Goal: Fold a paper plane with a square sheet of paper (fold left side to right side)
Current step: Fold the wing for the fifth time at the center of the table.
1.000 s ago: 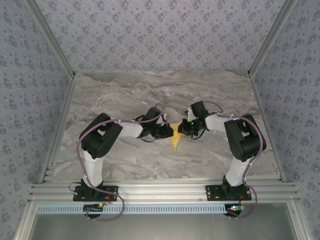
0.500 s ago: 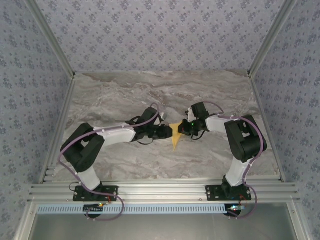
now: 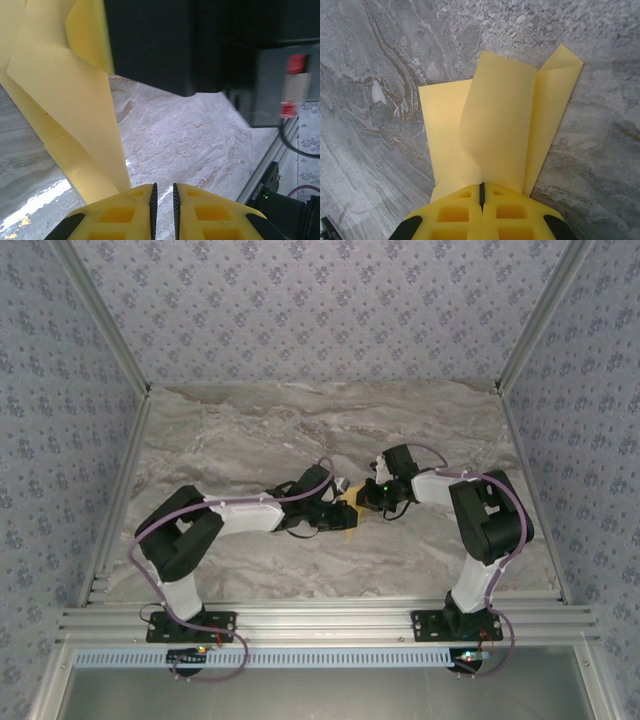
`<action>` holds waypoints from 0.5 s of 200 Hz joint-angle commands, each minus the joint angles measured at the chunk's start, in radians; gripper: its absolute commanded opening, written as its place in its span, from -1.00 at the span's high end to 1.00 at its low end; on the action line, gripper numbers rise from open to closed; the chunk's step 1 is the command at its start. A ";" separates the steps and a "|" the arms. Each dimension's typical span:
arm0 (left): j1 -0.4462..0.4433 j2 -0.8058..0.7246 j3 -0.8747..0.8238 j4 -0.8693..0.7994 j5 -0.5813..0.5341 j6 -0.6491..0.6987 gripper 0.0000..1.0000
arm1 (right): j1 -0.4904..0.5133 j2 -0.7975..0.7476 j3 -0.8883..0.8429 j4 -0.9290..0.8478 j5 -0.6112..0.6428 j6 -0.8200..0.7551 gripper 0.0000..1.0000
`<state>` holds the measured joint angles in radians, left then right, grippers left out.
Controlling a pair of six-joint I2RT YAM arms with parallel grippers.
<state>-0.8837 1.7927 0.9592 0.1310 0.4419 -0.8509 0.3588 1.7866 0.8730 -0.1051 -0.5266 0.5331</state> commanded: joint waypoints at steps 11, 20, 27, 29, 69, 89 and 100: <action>-0.009 0.030 0.023 0.012 0.014 -0.008 0.67 | 0.007 0.055 -0.052 -0.147 0.100 -0.022 0.94; -0.009 0.037 0.017 0.010 0.012 -0.008 0.67 | 0.007 0.056 -0.051 -0.148 0.103 -0.023 0.94; -0.011 0.043 0.014 0.009 0.014 -0.009 0.67 | 0.006 0.056 -0.051 -0.151 0.101 -0.024 0.94; -0.011 0.044 0.012 0.010 0.014 -0.009 0.67 | 0.006 0.057 -0.051 -0.151 0.102 -0.024 0.94; -0.020 0.075 -0.019 0.043 0.015 -0.026 0.67 | 0.008 0.060 -0.044 -0.155 0.103 -0.025 0.94; -0.020 0.086 -0.027 0.049 0.009 -0.030 0.67 | 0.009 0.065 -0.040 -0.159 0.102 -0.025 0.94; -0.020 0.089 -0.030 0.050 0.005 -0.030 0.68 | 0.010 0.065 -0.039 -0.161 0.102 -0.026 0.94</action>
<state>-0.8963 1.8629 0.9405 0.1631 0.4412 -0.8703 0.3588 1.7870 0.8734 -0.1059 -0.5266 0.5301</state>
